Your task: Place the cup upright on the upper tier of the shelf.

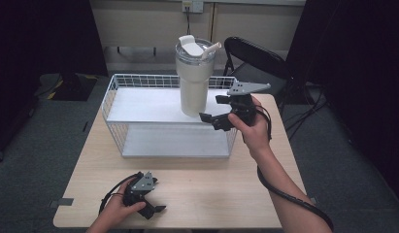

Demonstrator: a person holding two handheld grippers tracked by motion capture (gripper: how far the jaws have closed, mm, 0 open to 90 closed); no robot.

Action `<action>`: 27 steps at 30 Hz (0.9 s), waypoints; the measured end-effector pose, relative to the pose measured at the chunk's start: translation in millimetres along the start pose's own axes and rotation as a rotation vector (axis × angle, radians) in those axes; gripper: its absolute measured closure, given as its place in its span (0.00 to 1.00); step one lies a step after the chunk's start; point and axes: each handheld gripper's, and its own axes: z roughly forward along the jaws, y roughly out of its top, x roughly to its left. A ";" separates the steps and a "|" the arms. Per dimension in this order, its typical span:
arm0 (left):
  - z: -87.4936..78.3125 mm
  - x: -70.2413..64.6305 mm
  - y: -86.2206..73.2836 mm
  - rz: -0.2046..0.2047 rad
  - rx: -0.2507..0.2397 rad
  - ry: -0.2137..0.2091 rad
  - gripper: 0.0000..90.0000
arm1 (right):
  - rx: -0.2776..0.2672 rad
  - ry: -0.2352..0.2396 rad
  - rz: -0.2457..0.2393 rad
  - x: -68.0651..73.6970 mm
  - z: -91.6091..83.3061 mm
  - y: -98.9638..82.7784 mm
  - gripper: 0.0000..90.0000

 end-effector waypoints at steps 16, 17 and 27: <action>0.1 0.0 0.0 0.000 0.000 0.000 0.00 | -0.014 0.070 -0.013 17.1 -5.6 -16.8 0.15; 0.1 0.0 0.0 0.000 0.000 0.000 0.00 | -0.013 0.072 -0.014 18.3 -5.9 -17.9 0.15; 0.0 0.0 0.0 0.000 0.000 0.000 0.00 | -0.012 0.106 -0.016 24.5 -9.0 -33.0 0.15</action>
